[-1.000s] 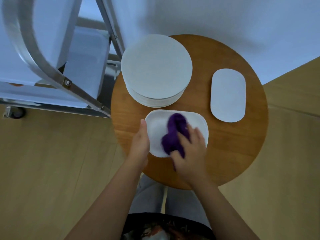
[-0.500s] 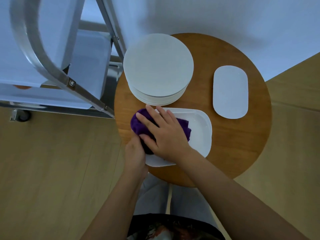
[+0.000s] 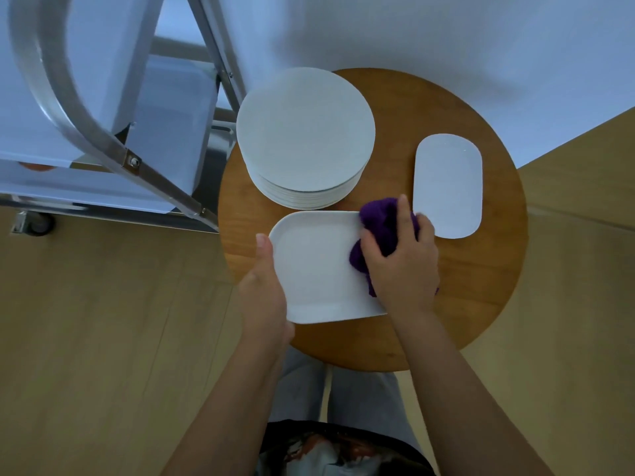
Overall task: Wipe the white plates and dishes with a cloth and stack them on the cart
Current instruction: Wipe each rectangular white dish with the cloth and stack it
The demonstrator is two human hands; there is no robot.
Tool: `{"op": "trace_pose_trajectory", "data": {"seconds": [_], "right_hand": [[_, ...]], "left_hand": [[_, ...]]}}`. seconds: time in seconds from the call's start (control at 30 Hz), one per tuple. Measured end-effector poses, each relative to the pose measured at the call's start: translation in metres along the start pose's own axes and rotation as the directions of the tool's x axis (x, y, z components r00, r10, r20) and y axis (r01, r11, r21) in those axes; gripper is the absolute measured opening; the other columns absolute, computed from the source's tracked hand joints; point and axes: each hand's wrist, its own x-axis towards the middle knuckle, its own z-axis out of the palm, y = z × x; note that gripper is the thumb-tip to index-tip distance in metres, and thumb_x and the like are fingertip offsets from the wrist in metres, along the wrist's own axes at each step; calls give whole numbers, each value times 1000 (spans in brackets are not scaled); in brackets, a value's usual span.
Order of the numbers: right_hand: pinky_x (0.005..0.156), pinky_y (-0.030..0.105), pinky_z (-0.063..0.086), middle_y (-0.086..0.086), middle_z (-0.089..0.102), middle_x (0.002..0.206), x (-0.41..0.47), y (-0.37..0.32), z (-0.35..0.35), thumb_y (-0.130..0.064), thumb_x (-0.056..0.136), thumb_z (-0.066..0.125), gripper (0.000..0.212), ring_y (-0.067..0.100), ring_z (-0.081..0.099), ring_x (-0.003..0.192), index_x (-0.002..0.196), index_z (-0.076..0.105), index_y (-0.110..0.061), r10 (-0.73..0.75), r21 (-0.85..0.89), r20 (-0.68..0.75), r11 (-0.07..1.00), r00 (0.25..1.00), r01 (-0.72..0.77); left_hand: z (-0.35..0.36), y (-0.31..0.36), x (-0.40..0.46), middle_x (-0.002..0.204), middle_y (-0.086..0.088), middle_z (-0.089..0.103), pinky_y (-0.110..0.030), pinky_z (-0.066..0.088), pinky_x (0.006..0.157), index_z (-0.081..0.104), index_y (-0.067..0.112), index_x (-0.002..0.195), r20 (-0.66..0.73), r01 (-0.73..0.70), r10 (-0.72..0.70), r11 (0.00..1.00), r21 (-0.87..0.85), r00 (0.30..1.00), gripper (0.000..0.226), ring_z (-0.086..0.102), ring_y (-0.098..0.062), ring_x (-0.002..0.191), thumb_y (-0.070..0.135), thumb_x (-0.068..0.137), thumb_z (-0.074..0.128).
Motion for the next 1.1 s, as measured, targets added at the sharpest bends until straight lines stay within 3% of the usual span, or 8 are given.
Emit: {"op": "trace_pose_trajectory", "data": {"seconds": [0.13,0.27,0.33,0.47,0.57,0.7,0.93,1.1], "right_hand": [[84,29,42,1,34,141,-11,6,4,-57,84,54,77,21,45,119,147,14,-36,373,278,56,885,926,-373],[96,35,43,-3,40,142,-19,4,3,-48,75,72,95,21,45,125,148,15,-28,697,658,104,487,710,-574],[100,42,44,-1,39,143,-24,-4,5,-46,75,73,92,23,44,126,147,19,-28,749,664,126,423,650,-617],[114,49,21,0,13,155,-31,-22,9,-50,88,54,66,32,16,140,145,26,-34,549,307,102,776,829,-552],[114,50,2,-2,4,158,-35,-29,10,-52,92,43,58,31,-1,144,145,27,-34,410,135,178,890,895,-434],[112,52,10,3,27,154,-58,-45,7,-44,89,46,51,32,16,142,137,46,-27,-24,3,118,1000,993,24],[112,32,-8,-11,20,155,-50,-20,-8,-27,82,47,41,4,-8,139,121,59,-33,-449,298,389,887,804,352],[107,34,22,3,43,133,-42,-1,-24,-25,74,61,28,17,23,127,101,69,-25,-609,255,479,786,632,564]], "left_hand": [[7,-2,-1,76,4,67,-37,53,73,60,29,76,-27,-77,76,996,-34,997,43,64,-21,82,69,78,45],[20,-10,-4,76,8,66,-34,54,68,60,32,74,-55,-46,41,996,-77,998,38,62,-16,79,66,82,45],[28,-17,-9,86,7,65,-32,54,64,58,35,84,-67,-3,-2,997,-78,998,34,62,-16,82,64,86,41],[34,-24,-11,100,0,68,-38,58,70,59,34,98,-20,74,-77,989,-131,997,41,66,-22,90,65,88,35],[33,-24,-6,111,-7,68,-49,55,85,59,28,117,66,112,-103,982,-153,993,56,65,-28,100,67,88,32],[30,-32,-7,112,-11,69,-50,47,97,64,19,117,182,48,-25,991,-124,983,66,64,-29,106,68,88,31],[19,-21,0,114,-11,69,-43,56,80,57,19,124,282,170,-106,962,-215,954,69,67,-28,102,70,79,44],[7,-18,8,108,-13,70,-43,58,73,59,20,118,269,188,-135,965,-181,954,64,69,-29,96,70,83,40]]}}
